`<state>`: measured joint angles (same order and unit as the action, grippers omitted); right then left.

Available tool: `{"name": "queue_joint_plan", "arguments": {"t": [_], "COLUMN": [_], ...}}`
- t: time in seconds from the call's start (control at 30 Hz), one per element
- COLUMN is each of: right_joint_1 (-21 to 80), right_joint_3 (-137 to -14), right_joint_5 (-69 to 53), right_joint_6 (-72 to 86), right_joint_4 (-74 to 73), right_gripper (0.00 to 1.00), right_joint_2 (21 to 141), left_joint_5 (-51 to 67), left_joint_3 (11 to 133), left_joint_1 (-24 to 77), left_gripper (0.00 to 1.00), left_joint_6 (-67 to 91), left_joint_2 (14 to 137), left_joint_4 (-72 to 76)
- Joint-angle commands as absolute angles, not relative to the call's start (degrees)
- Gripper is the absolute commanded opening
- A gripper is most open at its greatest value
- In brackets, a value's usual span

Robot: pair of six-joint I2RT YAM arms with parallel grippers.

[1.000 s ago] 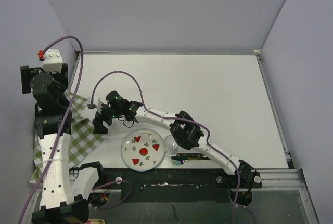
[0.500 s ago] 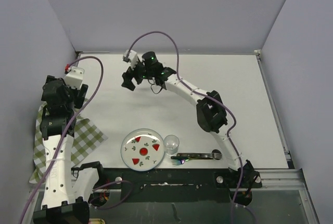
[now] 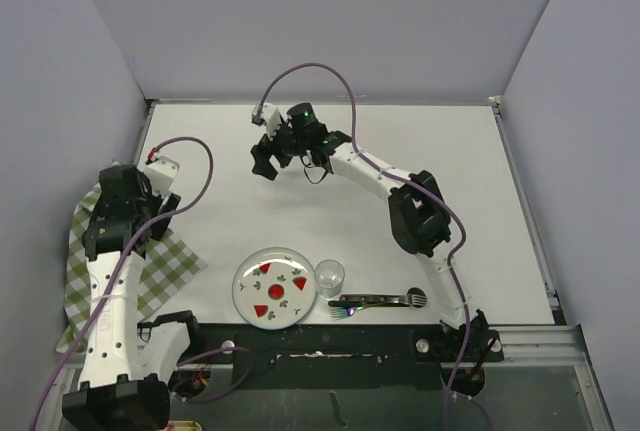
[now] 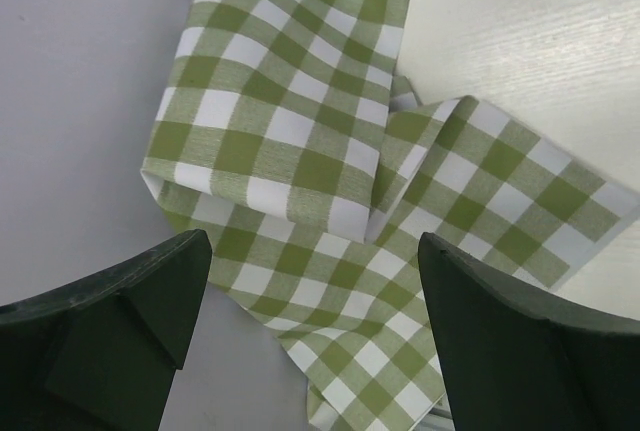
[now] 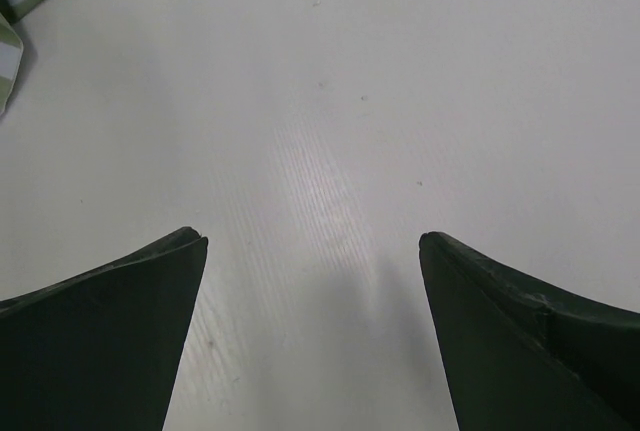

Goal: Set the dinner table for one person
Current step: Pick up the napkin from the corner of the board.

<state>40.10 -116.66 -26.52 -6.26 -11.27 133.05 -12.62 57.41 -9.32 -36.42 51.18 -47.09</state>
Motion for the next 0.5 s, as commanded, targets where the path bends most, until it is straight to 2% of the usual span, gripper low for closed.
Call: {"name": "queue_joint_plan", "arguments": {"t": [0.0,0.27,0.47], "right_joint_1": [37.7,34.6,33.6], "right_joint_3": [-113.8,-108.3,-107.8], "right_joint_5": [-26.2,-26.3,-27.2], "right_joint_6": [-8.0,-7.7,-6.8], "right_joint_4": [-10.8,-10.5,-11.0], "right_gripper": [0.91,0.91,0.91], "right_joint_2": [124.8,120.7,120.1], "left_joint_5": [-14.0,-20.7,-26.0], "left_joint_3": [55.6,49.9,43.9], "left_joint_1": [-8.0,-0.7,-0.4], "left_gripper": [0.84,0.83,0.85], "left_joint_6": [-34.9,-34.5,-40.1], "left_joint_2": [50.8,50.1,47.8], "left_joint_4": [-48.7,-46.3,-39.7]}}
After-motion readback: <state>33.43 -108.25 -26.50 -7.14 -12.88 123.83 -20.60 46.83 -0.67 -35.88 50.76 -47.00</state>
